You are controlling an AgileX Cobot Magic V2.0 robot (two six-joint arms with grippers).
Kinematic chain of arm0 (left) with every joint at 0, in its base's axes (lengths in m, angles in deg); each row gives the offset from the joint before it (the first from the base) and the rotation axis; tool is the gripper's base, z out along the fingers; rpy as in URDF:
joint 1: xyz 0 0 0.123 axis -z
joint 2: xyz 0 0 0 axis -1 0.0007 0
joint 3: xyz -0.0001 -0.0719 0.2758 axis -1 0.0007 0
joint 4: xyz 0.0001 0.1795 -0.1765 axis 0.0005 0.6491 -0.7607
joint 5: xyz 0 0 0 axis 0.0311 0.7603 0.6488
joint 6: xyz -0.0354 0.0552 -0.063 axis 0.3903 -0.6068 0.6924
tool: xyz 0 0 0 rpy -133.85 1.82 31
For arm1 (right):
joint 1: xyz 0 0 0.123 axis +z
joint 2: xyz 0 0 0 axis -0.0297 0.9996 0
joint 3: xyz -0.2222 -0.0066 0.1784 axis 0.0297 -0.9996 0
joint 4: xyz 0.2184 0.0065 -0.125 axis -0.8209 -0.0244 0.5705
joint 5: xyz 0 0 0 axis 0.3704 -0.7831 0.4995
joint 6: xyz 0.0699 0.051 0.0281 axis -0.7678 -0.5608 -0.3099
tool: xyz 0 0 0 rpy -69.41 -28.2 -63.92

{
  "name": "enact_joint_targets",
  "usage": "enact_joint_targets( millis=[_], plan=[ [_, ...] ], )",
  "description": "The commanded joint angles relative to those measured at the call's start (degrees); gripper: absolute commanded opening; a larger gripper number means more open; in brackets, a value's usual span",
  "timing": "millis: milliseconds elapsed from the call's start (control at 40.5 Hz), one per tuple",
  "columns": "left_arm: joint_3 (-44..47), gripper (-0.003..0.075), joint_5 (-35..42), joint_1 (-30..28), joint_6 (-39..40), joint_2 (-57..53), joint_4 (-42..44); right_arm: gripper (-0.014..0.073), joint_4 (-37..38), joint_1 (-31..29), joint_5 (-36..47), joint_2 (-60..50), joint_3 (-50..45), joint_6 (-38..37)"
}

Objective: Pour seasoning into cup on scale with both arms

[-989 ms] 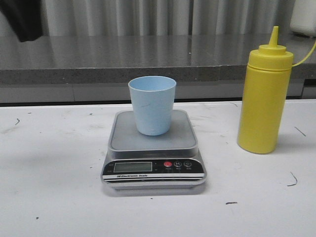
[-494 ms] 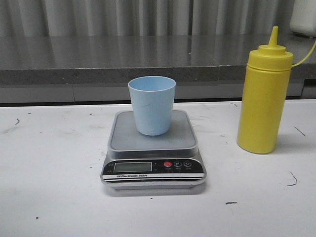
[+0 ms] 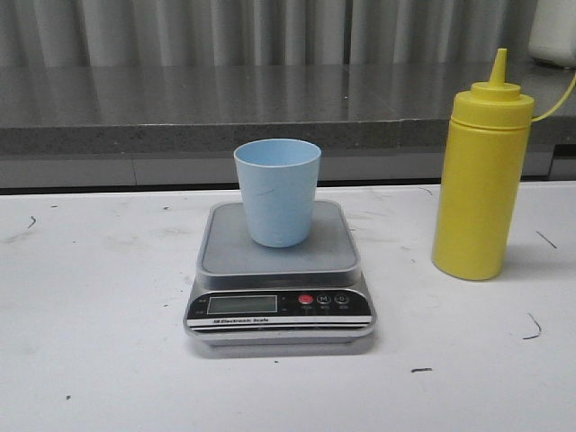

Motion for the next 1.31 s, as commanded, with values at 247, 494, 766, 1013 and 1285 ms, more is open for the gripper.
enact_joint_targets(
  millis=[247,494,766,1013,1285],
  plan=[
    [0.42,-0.002,8.48,-0.14,0.55,-5.53,-0.66,0.0612,0.0,-0.02,10.19,2.53,2.26,0.36],
    [0.42,-0.002,7.34,-0.14,0.55,-5.31,-0.66,0.0612,-1.87,0.11,23.0,17.33,2.26,0.36],
    [0.42,-0.002,7.34,-0.14,0.55,-5.31,-0.66,0.0612,-3.13,5.18,32.59,31.74,0.55,0.36],
    [0.42,-0.002,7.34,-0.14,0.55,-5.31,-0.66,0.0612,-4.13,12.37,48.57,41.76,-6.25,0.31],
    [0.42,-0.002,7.34,-0.14,0.55,-5.31,-0.66,0.0612,-4.13,14.69,63.37,57.45,-7.23,-1.43]
  ],
)
